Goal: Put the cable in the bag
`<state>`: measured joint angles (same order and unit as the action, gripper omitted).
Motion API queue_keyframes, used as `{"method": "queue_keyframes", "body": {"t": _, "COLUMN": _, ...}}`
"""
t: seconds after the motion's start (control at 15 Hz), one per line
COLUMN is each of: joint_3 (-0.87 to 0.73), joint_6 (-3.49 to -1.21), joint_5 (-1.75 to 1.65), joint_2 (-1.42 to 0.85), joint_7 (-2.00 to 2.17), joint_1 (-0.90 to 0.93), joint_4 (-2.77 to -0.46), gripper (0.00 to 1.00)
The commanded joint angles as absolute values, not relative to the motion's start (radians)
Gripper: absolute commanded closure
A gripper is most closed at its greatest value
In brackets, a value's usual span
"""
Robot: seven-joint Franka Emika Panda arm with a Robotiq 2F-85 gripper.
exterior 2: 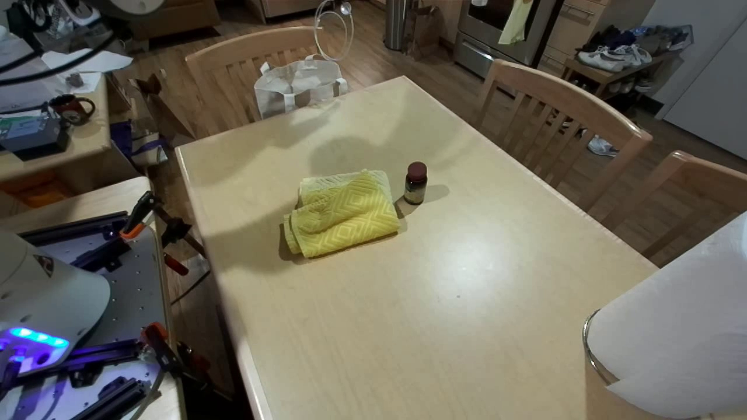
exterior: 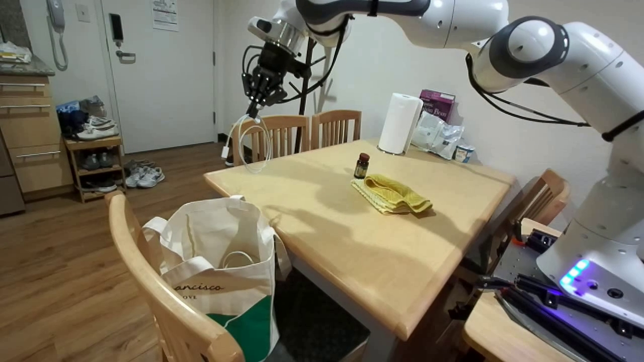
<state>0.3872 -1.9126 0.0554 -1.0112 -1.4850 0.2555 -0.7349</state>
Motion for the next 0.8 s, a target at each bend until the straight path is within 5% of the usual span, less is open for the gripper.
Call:
{"method": "queue_keyframes", "body": {"t": 0.0, "joint_3": 0.443, "joint_6": -1.884, "joint_5": 0.059, "joint_2": -1.032, "joint_7": -1.629, "joint_1": 0.283, "joint_4": -0.707, "gripper": 0.97}}
{"method": "queue_keyframes", "body": {"t": 0.73, "joint_3": 0.412, "joint_6": -1.913, "joint_5": -0.087, "joint_2": -1.054, "joint_7": -1.99, "joint_1": 0.447, "joint_4": -0.725, "gripper": 0.97}}
